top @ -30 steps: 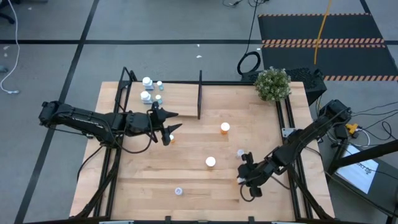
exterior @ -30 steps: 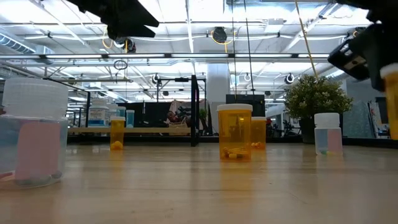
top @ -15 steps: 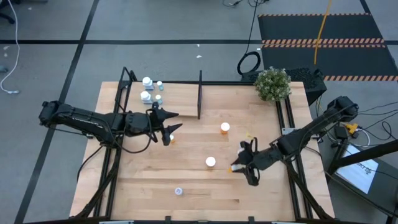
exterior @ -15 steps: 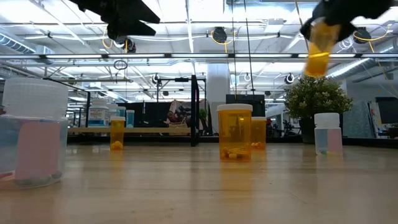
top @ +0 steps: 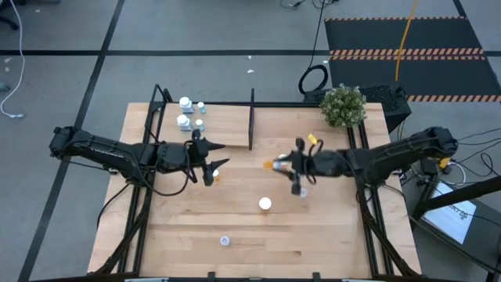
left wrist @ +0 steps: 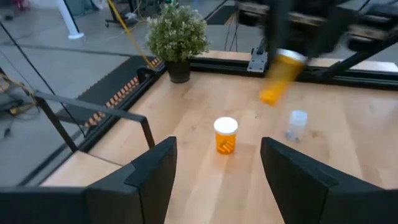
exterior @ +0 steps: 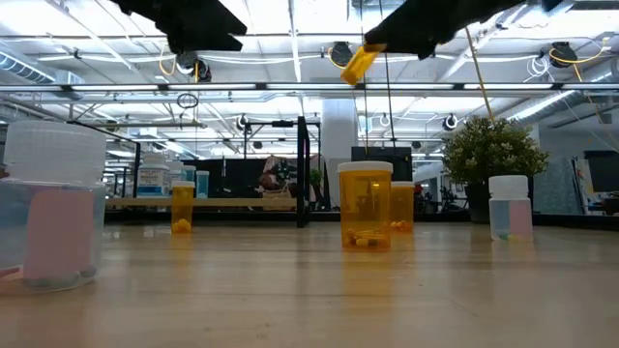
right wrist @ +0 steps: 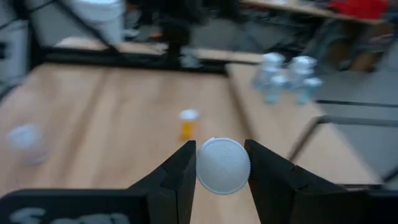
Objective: Pick and place medicine bottles onto shelf by color
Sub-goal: Put the bottom small orange pill bottle on the shelf
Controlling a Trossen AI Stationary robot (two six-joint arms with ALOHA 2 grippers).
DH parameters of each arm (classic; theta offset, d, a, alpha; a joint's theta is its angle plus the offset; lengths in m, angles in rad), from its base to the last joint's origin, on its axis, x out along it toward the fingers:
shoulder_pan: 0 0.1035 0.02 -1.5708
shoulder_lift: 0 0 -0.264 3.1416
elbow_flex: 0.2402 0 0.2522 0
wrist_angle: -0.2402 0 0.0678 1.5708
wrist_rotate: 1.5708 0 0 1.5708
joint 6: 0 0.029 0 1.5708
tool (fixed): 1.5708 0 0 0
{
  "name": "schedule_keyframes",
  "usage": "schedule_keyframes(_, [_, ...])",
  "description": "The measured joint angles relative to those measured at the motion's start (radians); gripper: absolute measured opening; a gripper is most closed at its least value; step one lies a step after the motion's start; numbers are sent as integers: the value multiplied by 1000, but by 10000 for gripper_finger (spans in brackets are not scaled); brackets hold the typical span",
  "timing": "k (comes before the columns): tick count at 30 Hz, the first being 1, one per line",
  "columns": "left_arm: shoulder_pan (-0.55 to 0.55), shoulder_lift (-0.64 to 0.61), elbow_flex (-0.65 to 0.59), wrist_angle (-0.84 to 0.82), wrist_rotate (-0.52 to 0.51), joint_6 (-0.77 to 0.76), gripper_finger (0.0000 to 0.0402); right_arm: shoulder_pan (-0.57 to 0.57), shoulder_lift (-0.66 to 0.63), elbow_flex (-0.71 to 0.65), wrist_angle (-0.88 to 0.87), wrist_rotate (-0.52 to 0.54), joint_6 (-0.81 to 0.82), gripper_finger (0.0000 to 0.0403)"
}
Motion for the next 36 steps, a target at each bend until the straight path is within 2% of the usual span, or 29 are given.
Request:
schedule_keyframes(7, [61,-6,2,61,-1,119,234,-156,0,0,14,-6,-66,120])
schedule_keyframes(11, [128,-5,32,28,3,140,234,-216,0,0,19,-5,-66,119])
schedule_keyframes(17, [238,-2,45,23,139,166,234,-306,5,0,120,-7,-41,119])
schedule_keyframes(21, [294,-2,46,22,158,191,234,-364,15,0,225,-10,-23,119])
schedule_keyframes(26, [349,25,47,28,159,200,234,-427,56,0,374,-44,-49,119])
schedule_keyframes(31, [395,75,48,77,159,216,235,-493,140,0,524,-131,-42,119])
schedule_keyframes(36, [395,140,141,1,158,263,235,-534,232,1,602,-220,23,119])
